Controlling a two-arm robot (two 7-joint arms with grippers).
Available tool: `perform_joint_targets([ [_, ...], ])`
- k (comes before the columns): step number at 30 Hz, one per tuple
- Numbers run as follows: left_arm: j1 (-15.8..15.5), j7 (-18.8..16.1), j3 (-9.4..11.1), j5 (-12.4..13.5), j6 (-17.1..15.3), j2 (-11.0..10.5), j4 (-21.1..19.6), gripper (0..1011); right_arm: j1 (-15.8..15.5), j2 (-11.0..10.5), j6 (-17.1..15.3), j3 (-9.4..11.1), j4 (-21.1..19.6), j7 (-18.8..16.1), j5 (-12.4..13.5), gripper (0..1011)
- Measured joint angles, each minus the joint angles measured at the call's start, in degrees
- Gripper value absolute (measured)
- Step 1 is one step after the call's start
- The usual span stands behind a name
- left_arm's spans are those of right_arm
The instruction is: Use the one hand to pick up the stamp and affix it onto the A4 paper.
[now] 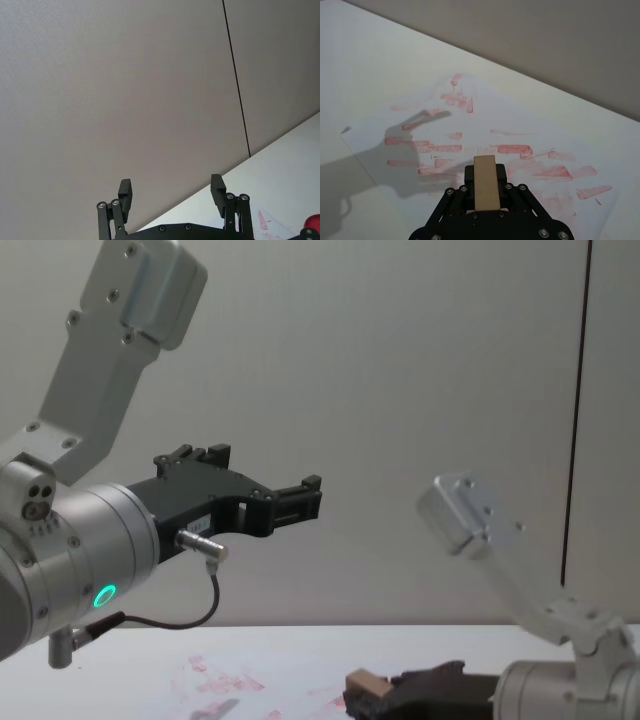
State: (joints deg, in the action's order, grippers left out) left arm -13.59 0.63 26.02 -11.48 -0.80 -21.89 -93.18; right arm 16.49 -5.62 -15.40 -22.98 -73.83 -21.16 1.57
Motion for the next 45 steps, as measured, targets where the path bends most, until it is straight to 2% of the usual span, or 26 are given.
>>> perform_joint_targets([
  [16, 0.00, 0.00, 0.00, 0.00, 0.00, 0.00, 0.00, 1002, 0.40, 0.90, -1.99, -0.90, 2.10, 0.89, -0.50, 220],
  [27, 0.00, 0.00, 0.00, 0.00, 0.00, 0.00, 0.00, 1001, 0.78, 1.01, -1.99, -0.35, 1.82, 2.29, 0.82, 220],
  [45, 0.00, 0.00, 0.00, 0.00, 0.00, 0.00, 0.00, 1001, -0.85, -0.76, -1.58, 1.67, -2.94, 5.03, 4.57, 221],
])
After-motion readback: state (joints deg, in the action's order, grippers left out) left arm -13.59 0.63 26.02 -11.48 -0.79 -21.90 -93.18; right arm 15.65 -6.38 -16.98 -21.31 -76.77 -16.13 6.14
